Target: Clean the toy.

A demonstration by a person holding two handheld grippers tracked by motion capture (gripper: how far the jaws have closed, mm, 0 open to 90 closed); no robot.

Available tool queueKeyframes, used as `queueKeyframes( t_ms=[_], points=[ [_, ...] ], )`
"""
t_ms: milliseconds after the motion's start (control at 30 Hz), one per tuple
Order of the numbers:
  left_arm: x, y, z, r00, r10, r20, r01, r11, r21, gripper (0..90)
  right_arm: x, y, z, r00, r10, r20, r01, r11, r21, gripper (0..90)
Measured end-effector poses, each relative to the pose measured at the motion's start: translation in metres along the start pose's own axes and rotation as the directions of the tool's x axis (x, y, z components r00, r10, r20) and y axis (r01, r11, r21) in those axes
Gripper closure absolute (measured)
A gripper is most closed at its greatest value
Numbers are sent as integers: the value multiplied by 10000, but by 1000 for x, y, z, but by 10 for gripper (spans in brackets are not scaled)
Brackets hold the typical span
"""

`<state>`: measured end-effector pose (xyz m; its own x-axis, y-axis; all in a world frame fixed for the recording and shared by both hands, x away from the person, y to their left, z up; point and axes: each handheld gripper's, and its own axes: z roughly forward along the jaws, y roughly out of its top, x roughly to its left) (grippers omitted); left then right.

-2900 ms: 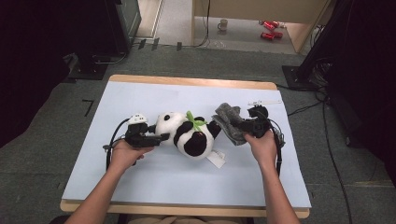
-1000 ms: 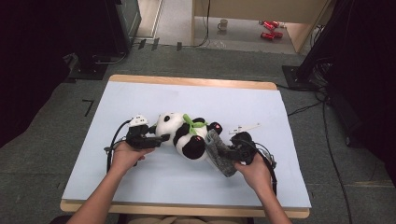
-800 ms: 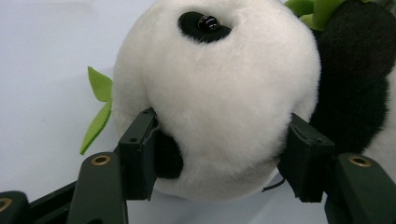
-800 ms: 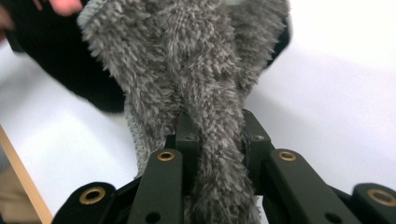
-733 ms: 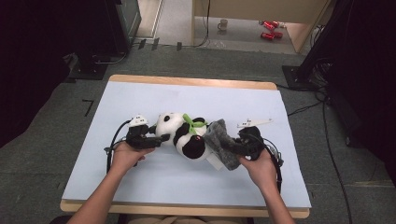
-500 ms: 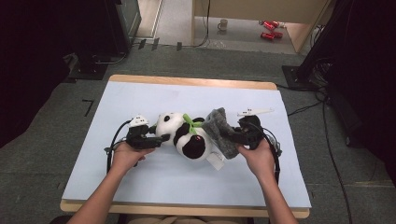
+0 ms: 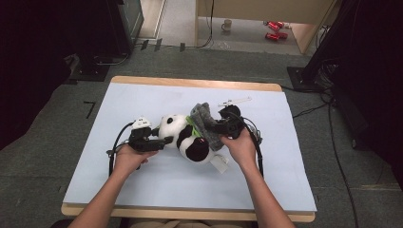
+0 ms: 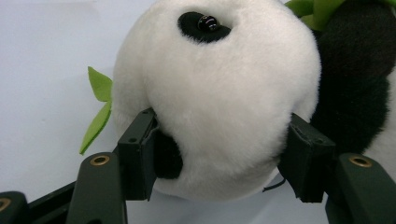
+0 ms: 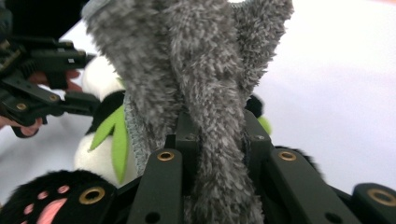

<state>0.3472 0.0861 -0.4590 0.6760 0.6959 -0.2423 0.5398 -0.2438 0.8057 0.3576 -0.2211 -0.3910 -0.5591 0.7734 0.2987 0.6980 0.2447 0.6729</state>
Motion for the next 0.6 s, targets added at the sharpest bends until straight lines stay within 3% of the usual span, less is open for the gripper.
queueKeyframes(
  t_ms=[200,467,600],
  points=[
    [-3,-1,2,9998,132,-169,-129,9997,204,380,2,-20,8,9999,50,-165,-49,10000,81,748],
    [-3,-1,2,9997,192,-157,-189,9996,202,377,2,-37,1,9998,-142,-134,145,9997,202,750],
    [-3,-1,2,9998,170,-105,-167,9996,232,377,2,-55,-6,9999,-118,-75,119,9996,241,751]
  ],
)
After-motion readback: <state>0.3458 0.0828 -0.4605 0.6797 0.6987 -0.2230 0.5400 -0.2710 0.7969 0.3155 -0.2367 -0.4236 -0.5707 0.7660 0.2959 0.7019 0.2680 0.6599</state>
